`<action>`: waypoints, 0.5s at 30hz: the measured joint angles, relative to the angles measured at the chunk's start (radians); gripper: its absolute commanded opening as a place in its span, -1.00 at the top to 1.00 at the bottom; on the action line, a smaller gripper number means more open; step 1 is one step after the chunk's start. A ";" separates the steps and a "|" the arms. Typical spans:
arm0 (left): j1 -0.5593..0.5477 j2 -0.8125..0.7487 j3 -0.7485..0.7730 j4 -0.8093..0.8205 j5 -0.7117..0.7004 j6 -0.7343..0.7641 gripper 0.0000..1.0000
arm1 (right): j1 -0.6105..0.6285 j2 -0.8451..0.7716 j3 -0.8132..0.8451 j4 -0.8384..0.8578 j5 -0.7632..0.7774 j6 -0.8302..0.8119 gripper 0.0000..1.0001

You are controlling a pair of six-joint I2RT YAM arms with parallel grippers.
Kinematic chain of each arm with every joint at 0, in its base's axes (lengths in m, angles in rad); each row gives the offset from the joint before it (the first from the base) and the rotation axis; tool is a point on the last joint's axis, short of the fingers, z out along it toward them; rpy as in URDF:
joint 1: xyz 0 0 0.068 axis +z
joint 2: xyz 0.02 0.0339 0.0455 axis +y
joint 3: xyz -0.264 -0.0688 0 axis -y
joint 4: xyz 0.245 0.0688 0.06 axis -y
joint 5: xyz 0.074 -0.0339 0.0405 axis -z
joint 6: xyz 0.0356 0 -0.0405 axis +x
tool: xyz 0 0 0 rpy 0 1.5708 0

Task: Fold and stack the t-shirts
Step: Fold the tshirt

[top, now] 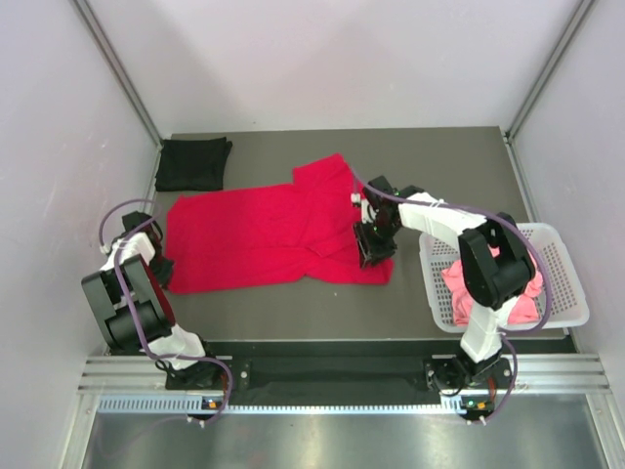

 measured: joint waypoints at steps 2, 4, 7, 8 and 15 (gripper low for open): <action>0.001 0.000 0.000 0.001 0.001 0.005 1.00 | 0.013 -0.011 -0.037 -0.011 0.008 -0.004 0.17; 0.001 -0.001 0.000 0.002 0.004 0.005 1.00 | 0.015 -0.025 -0.065 -0.023 0.026 -0.007 0.17; 0.001 -0.001 0.000 0.003 0.008 0.011 1.00 | 0.011 -0.048 -0.092 -0.029 0.051 -0.011 0.17; 0.001 -0.001 0.000 0.004 0.008 0.016 1.00 | 0.011 -0.056 -0.097 -0.029 0.057 -0.012 0.17; 0.001 -0.001 0.000 0.008 0.009 0.028 1.00 | 0.011 -0.130 -0.142 -0.037 0.097 -0.023 0.17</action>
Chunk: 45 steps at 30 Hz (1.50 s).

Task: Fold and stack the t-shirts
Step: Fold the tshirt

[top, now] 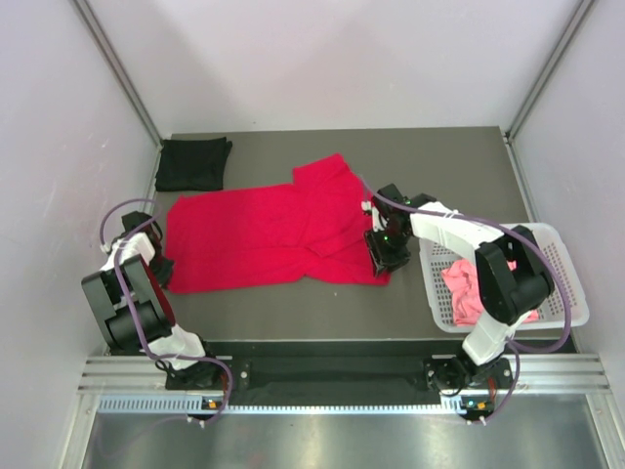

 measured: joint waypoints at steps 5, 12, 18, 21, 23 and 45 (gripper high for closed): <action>0.000 0.000 0.000 0.000 0.001 0.003 1.00 | 0.000 -0.008 -0.047 0.007 -0.011 -0.010 0.22; 0.000 0.000 0.000 0.000 0.000 0.003 1.00 | -0.001 -0.008 -0.058 0.010 -0.019 -0.040 0.39; 0.000 0.000 0.000 0.000 -0.001 0.003 1.00 | -0.013 -0.002 -0.054 0.019 -0.016 -0.051 1.00; 0.000 0.007 0.000 0.000 -0.005 0.003 1.00 | -0.018 0.003 -0.048 0.018 0.004 -0.047 1.00; 0.000 0.013 0.000 0.001 -0.010 0.003 1.00 | -0.018 0.003 -0.042 0.010 0.032 -0.047 1.00; 0.003 0.016 0.010 -0.047 -0.091 0.022 -0.10 | -0.024 0.054 0.064 -0.072 0.167 -0.048 0.53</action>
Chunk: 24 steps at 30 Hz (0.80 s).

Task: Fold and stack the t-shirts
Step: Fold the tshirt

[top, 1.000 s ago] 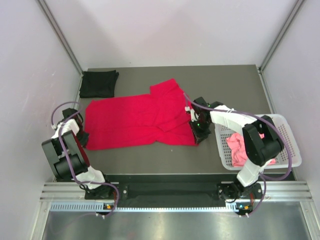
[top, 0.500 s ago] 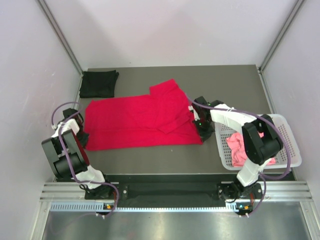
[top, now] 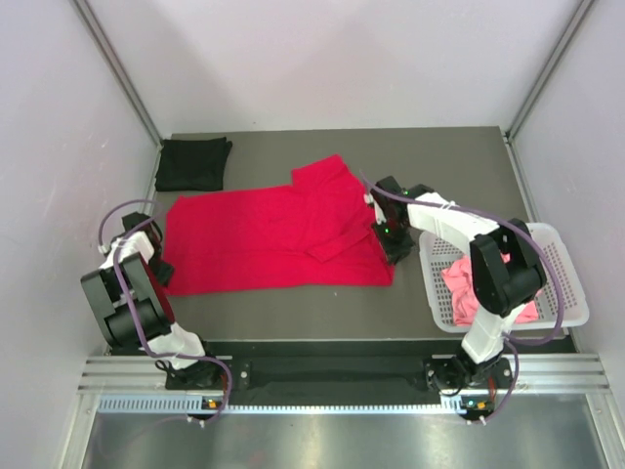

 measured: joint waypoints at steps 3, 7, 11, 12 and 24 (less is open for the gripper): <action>-0.002 -0.011 0.004 -0.020 -0.014 -0.007 -0.14 | 0.000 0.000 0.116 0.002 -0.010 0.009 0.41; -0.043 -0.048 0.027 -0.059 -0.066 -0.009 -0.15 | 0.002 0.009 0.224 0.028 -0.063 0.026 0.37; -0.155 -0.093 0.058 -0.079 -0.128 -0.008 -0.16 | 0.016 0.059 0.272 0.071 -0.133 0.056 0.35; -0.198 -0.104 0.065 -0.082 -0.147 -0.005 -0.16 | 0.022 0.077 0.276 0.078 -0.151 0.064 0.35; -0.539 -0.287 0.079 -0.074 -0.134 0.080 -0.01 | 0.116 0.198 0.279 0.170 -0.313 0.163 0.33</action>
